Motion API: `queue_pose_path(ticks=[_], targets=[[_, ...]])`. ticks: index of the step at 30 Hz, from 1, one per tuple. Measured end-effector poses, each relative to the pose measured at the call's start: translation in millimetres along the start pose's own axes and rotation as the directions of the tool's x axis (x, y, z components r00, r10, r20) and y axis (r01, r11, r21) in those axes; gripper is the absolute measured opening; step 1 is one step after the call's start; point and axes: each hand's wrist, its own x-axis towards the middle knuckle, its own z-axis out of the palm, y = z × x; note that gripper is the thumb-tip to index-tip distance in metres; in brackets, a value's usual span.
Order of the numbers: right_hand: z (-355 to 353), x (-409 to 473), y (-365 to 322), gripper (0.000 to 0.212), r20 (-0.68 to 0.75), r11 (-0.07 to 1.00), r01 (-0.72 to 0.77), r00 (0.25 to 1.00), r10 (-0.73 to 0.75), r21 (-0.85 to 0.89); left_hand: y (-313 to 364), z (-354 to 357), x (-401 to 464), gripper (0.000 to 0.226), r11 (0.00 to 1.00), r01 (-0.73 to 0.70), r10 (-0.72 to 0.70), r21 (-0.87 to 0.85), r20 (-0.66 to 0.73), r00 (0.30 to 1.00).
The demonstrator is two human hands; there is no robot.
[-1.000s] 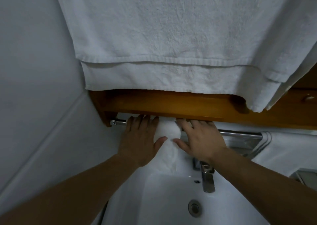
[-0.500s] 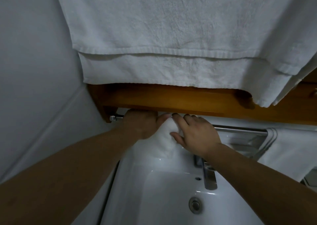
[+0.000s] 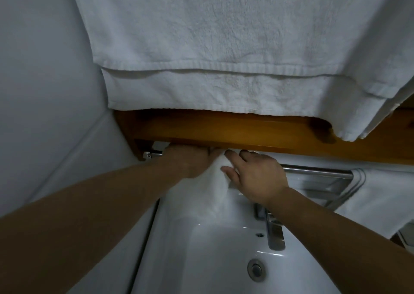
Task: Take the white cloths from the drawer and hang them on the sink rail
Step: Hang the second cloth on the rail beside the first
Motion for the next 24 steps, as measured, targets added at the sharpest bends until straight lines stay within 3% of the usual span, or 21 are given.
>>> queue_pose_path(ticks=[2,3,7,9,21,24], targets=[[-2.4,1.1,-0.6,0.045,0.006,1.0,-0.011,1.0,0.01,0.022,11.6,-3.9,-6.6,0.067,0.998,0.067,-0.068,0.018,0.11,0.992],[-3.7,1.7,-0.7,0.044,0.002,1.0,-0.014,1.0,0.014,0.028,19.5,-4.0,-10.3,0.071,0.998,0.067,-0.069,0.021,0.082,0.994],[-5.7,2.4,-0.3,0.045,0.02,1.0,-0.026,0.999,0.025,0.018,37.6,0.2,-26.2,0.048,0.995,0.101,-0.103,-0.018,-0.1,0.99],[-6.0,1.6,-1.1,0.045,0.031,0.999,-0.038,0.999,0.037,0.025,35.9,11.0,-33.6,0.048,0.992,0.12,-0.124,-0.039,-0.125,0.984],[-10.9,-0.3,1.5,0.051,0.01,0.992,0.002,1.0,-0.003,0.129,14.3,19.9,-20.4,0.06,0.999,0.03,-0.029,0.038,-0.037,0.999],[-11.1,0.7,0.7,0.053,0.01,0.994,-0.003,1.0,0.002,0.106,16.2,6.2,-6.1,0.074,0.996,0.094,-0.092,-0.011,0.097,0.991]])
